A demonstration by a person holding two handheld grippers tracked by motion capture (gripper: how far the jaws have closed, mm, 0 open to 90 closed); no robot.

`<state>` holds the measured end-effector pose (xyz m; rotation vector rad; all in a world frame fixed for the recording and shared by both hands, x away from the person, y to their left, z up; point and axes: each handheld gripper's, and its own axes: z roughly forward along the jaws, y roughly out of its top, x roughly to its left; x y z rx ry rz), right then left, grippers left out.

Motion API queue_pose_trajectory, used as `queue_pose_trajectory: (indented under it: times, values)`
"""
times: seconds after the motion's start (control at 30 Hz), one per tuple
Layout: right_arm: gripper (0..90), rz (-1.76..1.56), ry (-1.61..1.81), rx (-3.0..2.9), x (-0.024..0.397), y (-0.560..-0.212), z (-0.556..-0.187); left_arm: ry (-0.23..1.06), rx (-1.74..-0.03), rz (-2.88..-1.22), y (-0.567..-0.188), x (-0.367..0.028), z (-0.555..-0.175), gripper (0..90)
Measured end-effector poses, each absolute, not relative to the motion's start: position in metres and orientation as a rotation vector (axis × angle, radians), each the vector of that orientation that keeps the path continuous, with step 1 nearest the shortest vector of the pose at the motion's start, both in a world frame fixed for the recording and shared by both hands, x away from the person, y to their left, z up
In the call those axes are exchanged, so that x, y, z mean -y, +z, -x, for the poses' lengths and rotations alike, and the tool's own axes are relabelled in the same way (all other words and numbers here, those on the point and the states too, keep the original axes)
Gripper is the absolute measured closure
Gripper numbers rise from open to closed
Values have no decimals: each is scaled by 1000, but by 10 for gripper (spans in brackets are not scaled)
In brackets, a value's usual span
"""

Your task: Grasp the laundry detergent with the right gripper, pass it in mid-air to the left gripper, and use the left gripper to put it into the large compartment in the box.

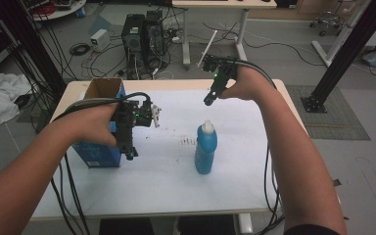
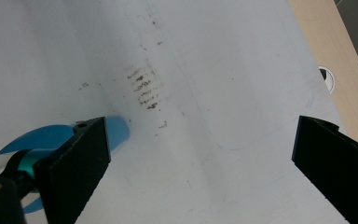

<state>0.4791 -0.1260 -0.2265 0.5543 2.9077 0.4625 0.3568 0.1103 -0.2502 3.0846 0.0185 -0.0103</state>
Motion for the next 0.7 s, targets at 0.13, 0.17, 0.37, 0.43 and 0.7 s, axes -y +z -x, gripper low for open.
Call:
queue_pose_trajectory:
  times: [0.13,0.17,0.37,0.43,0.7]
  values:
    - [34,-552,455,-2913,126,-228,-480,-10,-25,-3073,-253,-111,-358,16]
    - [34,-552,455,-2913,126,-228,-480,-10,-25,-3073,-253,-111,-358,16]
    - [34,-557,429,-2912,125,-229,-478,-10,-39,-3068,-258,-114,-356,16]
    - [34,-559,437,-2909,125,-227,-476,-6,-30,-3069,-258,-114,-355,16]
    - [34,-552,433,-2909,124,-230,-470,-1,-14,-3065,-261,-112,-354,17]
